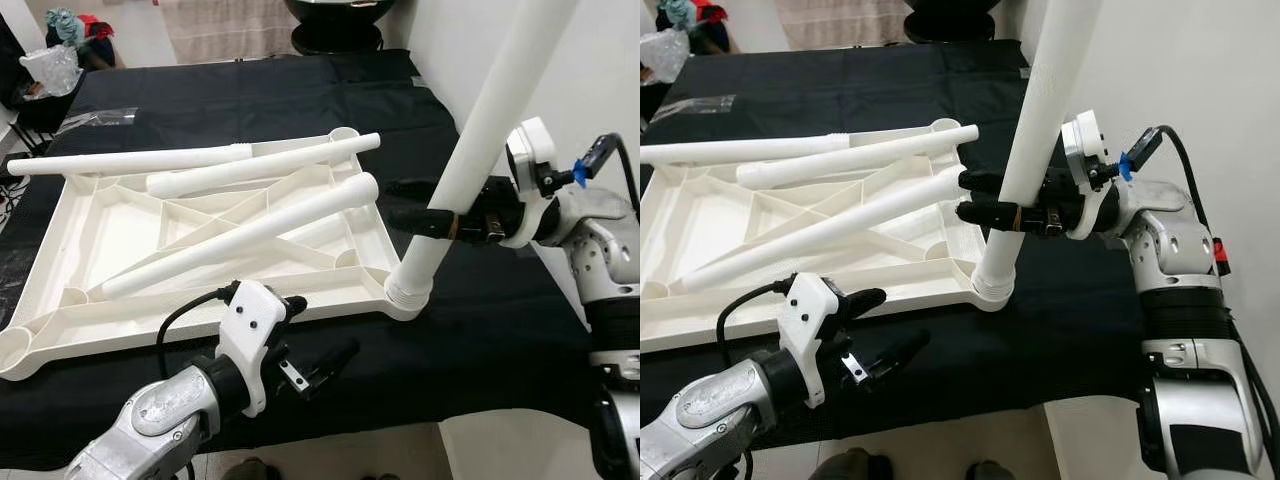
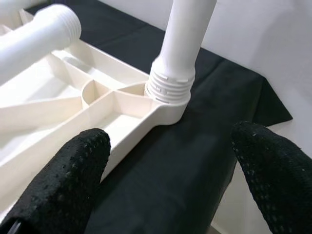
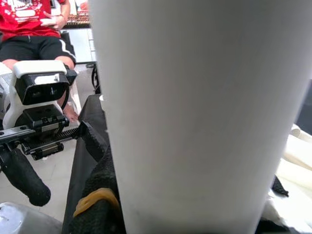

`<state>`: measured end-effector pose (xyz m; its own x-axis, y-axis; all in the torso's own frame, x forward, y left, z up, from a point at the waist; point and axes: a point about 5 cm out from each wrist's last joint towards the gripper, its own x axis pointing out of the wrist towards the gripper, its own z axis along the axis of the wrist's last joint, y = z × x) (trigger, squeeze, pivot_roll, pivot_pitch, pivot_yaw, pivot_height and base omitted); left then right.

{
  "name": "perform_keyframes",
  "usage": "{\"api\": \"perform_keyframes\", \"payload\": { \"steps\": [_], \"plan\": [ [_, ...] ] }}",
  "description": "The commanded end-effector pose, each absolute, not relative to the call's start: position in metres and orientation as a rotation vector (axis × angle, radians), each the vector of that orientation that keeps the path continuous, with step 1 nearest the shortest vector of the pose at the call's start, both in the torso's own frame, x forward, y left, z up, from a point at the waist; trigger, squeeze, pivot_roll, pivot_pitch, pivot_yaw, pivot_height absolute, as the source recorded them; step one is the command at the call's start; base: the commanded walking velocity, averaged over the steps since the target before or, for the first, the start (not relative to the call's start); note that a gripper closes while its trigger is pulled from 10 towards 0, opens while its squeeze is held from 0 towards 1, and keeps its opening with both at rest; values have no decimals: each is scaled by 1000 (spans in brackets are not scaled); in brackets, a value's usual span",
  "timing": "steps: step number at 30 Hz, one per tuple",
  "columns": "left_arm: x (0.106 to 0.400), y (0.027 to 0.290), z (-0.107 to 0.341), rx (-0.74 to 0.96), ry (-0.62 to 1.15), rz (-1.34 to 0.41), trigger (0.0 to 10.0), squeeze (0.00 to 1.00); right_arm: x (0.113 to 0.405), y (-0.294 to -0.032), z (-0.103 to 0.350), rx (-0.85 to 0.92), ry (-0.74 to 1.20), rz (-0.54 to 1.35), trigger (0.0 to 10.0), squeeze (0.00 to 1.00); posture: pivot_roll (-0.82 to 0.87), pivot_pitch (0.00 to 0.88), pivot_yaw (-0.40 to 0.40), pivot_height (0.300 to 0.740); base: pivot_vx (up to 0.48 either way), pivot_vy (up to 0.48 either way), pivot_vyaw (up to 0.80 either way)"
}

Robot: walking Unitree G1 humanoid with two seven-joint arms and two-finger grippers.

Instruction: Building children table

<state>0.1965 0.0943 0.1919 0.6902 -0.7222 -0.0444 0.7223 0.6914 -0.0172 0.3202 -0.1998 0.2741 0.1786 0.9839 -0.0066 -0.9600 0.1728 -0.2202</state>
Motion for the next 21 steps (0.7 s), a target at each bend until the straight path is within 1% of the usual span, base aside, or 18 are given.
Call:
{"api": "perform_keyframes", "payload": {
  "steps": [1,7,11,13,20,21],
  "plan": [
    [197,97,190,11,58,-792,10000,0,323,-199,254,-176,-70,1345,10000,0,96,172,12,740,0,0,0],
    [199,97,191,13,49,-789,10000,0,329,-198,246,-169,-58,1242,10000,0,90,170,10,740,0,0,0],
    [200,97,191,13,46,-786,10000,0,330,-196,244,-171,-53,1214,10000,0,89,168,9,740,0,0,0],
    [201,97,192,15,41,-783,10000,0,333,-194,238,-174,-37,1162,10000,0,90,168,9,740,0,0,0],
    [202,98,193,17,34,-779,10000,0,337,-190,233,-189,-27,1087,10000,0,85,169,8,740,0,0,0],
    [202,98,193,17,32,-777,10000,0,343,-189,231,-202,-11,1022,10000,0,85,169,8,740,0,0,0]
  ]
}}
